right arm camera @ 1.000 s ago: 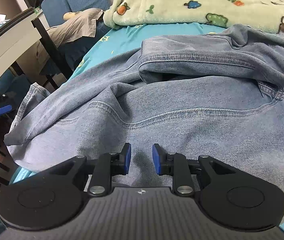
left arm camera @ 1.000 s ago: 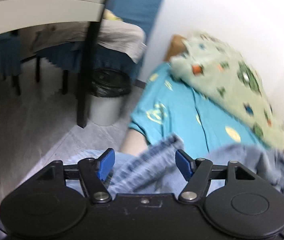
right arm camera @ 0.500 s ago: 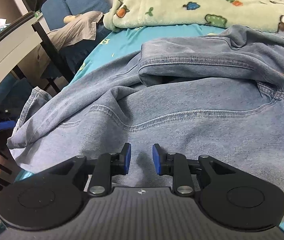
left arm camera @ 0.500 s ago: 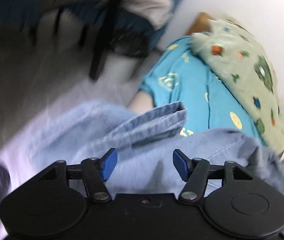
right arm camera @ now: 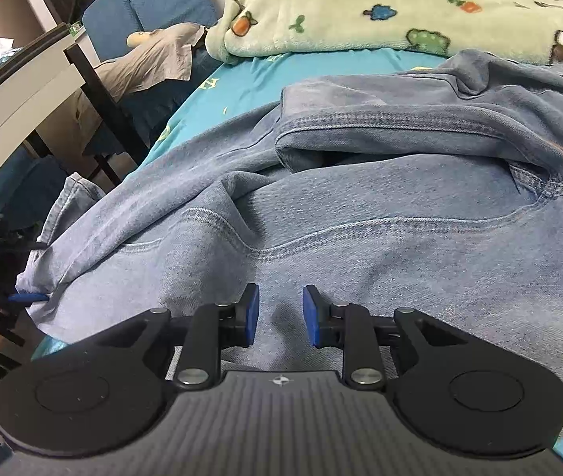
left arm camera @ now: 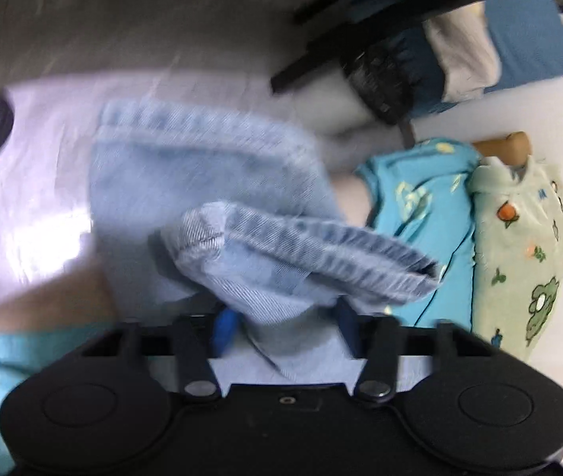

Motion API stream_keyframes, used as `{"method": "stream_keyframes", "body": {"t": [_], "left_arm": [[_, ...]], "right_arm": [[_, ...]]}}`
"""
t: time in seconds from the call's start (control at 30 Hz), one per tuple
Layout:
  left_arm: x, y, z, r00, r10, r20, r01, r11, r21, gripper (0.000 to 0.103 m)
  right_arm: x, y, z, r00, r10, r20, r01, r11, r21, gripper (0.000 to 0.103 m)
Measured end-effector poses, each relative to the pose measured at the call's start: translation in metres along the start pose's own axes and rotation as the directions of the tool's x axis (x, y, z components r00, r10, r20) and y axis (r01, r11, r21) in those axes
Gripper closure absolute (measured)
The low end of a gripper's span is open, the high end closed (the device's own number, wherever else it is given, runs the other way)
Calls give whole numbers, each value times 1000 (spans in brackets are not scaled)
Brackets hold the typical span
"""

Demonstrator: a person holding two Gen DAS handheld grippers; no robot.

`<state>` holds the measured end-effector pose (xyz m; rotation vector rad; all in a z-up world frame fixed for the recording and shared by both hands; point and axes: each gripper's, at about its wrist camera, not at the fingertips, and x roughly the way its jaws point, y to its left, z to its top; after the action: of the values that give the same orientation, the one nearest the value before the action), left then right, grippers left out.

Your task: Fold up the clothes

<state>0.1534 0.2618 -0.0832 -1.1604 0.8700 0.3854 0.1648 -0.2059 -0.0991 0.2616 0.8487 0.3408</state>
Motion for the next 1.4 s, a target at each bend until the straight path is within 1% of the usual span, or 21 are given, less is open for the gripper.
{"method": "stream_keyframes", "body": {"t": [0.03,0.07,0.1,0.2,0.33,0.43,0.5,0.63,0.67,0.83,0.93,0.97,1.0,1.03,1.07,1.1,1.13,1.2,1.27,1.3,1.4], "left_arm": [[-5,-8,0,999,-18,26,17,999,33,82],[-9,-15,1,998,-51,44,49,997,57,92],[-14,-22,1,994,-86,61,81,993,80,97],[-34,-53,4,975,-170,140,146,975,168,99],[-45,-103,20,950,-258,178,221,954,204,100],[-29,-149,37,950,-234,206,185,954,234,100],[-9,-172,49,952,-192,237,132,959,249,100],[44,-194,67,950,-89,300,7,965,261,100],[59,-193,70,948,-60,312,-25,964,263,100],[118,-162,81,951,20,309,-97,967,236,99],[138,-145,80,966,5,258,-77,960,268,96],[138,-143,77,966,-5,257,-73,954,292,94],[137,-143,74,966,-15,257,-70,946,317,89],[136,-142,71,966,-25,257,-66,937,342,78],[131,-142,64,964,-39,262,-65,925,376,72],[124,-144,56,964,-49,260,-65,908,413,63],[117,-146,47,965,-60,257,-65,890,450,58],[100,-152,24,965,-81,251,-65,849,525,54],[80,-157,-1,965,-105,241,-64,795,603,51],[71,-157,-16,965,-119,234,-57,775,630,47],[44,-158,-61,970,-147,192,-28,722,691,47]], "right_arm": [[0,0,0,1000,-1,1,1,1000,2,77],[0,0,-1,1000,-2,2,2,1000,4,77],[0,-1,-1,1000,-3,4,3,1000,5,77],[1,-1,-2,1000,-5,7,5,1000,11,77],[1,-2,-3,1000,-9,12,9,1000,18,77],[0,-5,-2,999,-15,32,14,999,34,77],[-1,-7,-1,998,-22,57,19,998,52,77],[-2,-13,3,994,-42,101,33,996,82,78],[-1,-15,5,993,-45,110,35,996,86,78],[7,-21,13,989,-43,139,31,996,87,77],[12,-23,16,989,-28,147,15,996,93,77],[13,-23,16,989,-25,148,12,996,92,77],[14,-22,17,989,-22,147,8,996,92,77],[15,-22,17,989,-20,147,7,996,91,77],[15,-22,17,989,-19,147,6,996,89,77],[15,-21,17,989,-19,147,6,996,87,77],[14,-21,17,989,-19,149,7,996,84,77],[10,-20,17,988,-20,155,8,997,76,77],[6,-20,17,987,-21,162,9,997,70,77],[3,-20,18,985,-22,171,10,997,72,77],[-8,-24,20,979,-28,201,12,997,82,77]]}}
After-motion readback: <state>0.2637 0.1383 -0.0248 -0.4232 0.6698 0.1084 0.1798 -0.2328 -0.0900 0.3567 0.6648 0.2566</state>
